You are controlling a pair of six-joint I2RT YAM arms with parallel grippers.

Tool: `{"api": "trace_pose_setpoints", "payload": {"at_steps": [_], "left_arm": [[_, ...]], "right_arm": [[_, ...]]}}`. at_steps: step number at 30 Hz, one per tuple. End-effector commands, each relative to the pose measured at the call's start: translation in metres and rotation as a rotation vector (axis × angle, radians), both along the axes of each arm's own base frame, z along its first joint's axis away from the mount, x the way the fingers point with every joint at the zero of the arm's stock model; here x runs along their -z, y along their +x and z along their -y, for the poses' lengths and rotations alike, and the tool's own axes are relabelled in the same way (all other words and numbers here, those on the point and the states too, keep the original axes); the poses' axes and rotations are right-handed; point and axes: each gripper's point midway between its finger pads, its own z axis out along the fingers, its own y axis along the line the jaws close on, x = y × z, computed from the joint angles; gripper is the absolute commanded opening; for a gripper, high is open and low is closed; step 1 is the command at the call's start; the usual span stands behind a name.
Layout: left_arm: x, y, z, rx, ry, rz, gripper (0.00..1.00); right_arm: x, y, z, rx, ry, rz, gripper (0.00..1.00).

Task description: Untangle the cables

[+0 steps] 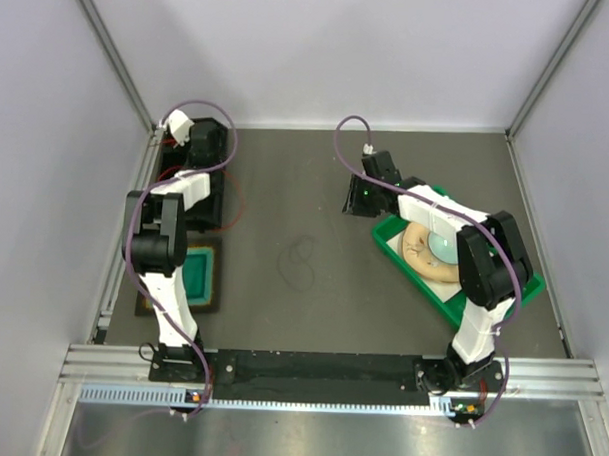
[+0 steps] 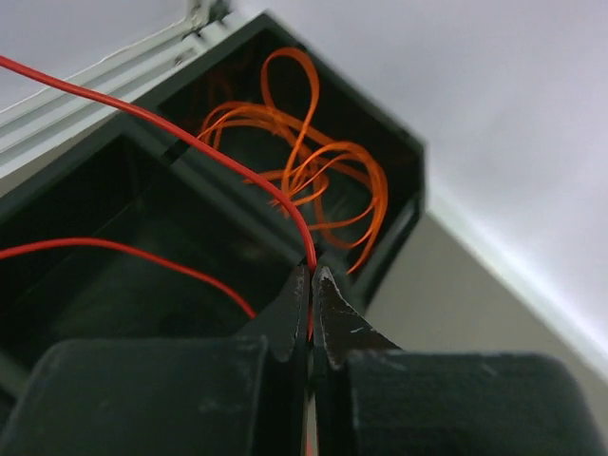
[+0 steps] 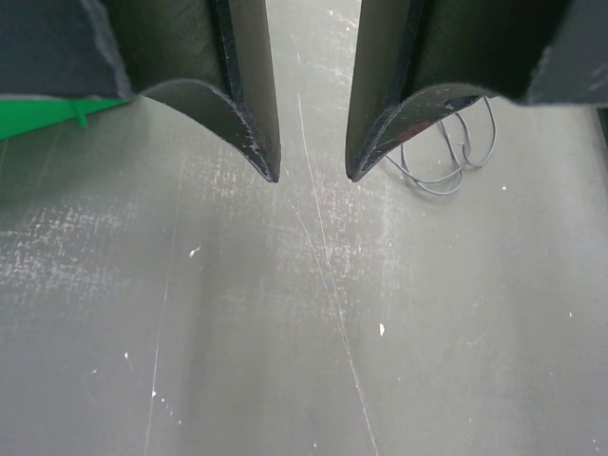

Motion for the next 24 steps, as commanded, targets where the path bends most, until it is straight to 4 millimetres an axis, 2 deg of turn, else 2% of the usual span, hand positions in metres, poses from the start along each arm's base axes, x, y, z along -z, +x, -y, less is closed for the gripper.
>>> {"api": "trace_pose_setpoints", "payload": {"at_steps": [1, 3, 5, 7, 8, 9, 10, 11, 13, 14, 17, 24], "left_arm": [[-0.063, -0.012, -0.006, -0.012, 0.054, 0.16, 0.0], [-0.052, -0.016, -0.008, -0.019, 0.062, 0.12, 0.0], [-0.053, -0.014, -0.01, -0.025, 0.061, 0.104, 0.0], [-0.043, -0.015, -0.013, -0.035, 0.061, 0.045, 0.0], [-0.05, -0.012, -0.013, -0.038, 0.062, 0.047, 0.0], [-0.044, -0.01, -0.013, -0.04, 0.064, 0.023, 0.0], [-0.047, -0.008, -0.013, -0.039, 0.067, 0.011, 0.0], [-0.04, -0.006, -0.013, -0.035, 0.07, -0.016, 0.07], [-0.04, -0.001, -0.012, -0.028, 0.07, -0.044, 0.18], [-0.036, 0.0, -0.012, -0.029, 0.068, -0.054, 0.35], [-0.04, 0.003, -0.008, -0.003, 0.056, -0.05, 0.5], [-0.055, -0.006, -0.007, 0.003, 0.049, -0.038, 0.51]], "right_arm": [[-0.004, 0.005, -0.006, -0.004, 0.034, 0.016, 0.34], [-0.003, 0.003, -0.007, -0.008, 0.036, 0.013, 0.34], [-0.004, 0.003, -0.007, -0.01, 0.036, 0.015, 0.34], [-0.004, 0.002, -0.005, -0.007, 0.036, 0.013, 0.33], [-0.004, 0.002, -0.006, -0.007, 0.038, 0.014, 0.33], [-0.004, 0.002, -0.007, -0.01, 0.037, 0.014, 0.33], [-0.004, 0.002, -0.006, -0.007, 0.038, 0.014, 0.33], [-0.006, 0.002, -0.006, -0.009, 0.04, 0.018, 0.33], [-0.007, 0.002, -0.006, -0.009, 0.042, 0.021, 0.33], [-0.007, 0.001, -0.006, -0.009, 0.04, 0.018, 0.33], [-0.008, 0.001, -0.005, -0.007, 0.04, 0.022, 0.33], [-0.008, 0.0, -0.005, -0.009, 0.041, 0.019, 0.33]]}}
